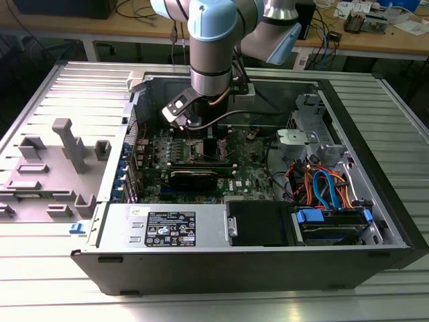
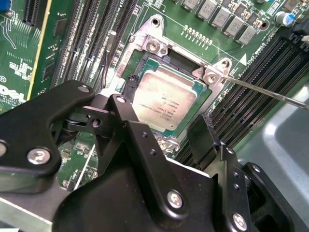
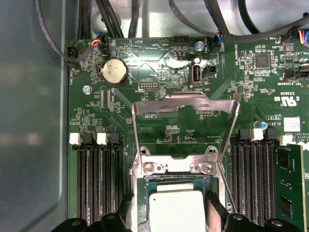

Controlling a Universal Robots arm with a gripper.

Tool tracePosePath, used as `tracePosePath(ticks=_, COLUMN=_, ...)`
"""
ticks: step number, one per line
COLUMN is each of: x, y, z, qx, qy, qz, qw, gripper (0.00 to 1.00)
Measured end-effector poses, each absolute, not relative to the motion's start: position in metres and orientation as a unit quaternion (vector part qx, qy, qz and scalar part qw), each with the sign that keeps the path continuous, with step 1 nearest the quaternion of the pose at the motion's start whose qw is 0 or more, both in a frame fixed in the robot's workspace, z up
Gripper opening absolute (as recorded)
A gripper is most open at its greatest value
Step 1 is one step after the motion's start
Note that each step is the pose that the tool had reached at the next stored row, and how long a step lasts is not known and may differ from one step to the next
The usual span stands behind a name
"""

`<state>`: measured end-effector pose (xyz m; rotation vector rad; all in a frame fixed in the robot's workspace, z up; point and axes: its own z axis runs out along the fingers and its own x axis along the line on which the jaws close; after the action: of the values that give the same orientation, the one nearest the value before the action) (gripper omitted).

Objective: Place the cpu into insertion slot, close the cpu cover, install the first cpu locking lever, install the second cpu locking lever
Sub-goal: 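Place the cpu into insertion slot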

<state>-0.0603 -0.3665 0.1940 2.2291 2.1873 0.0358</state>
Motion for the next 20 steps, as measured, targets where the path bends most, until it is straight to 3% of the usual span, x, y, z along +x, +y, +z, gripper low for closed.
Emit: tracePosePath(ticks=20, x=-0.0545, y=-0.3716, z=0.2012, qx=0.714, qy=0.7, qz=0.011, qw=0.009, gripper=0.58)
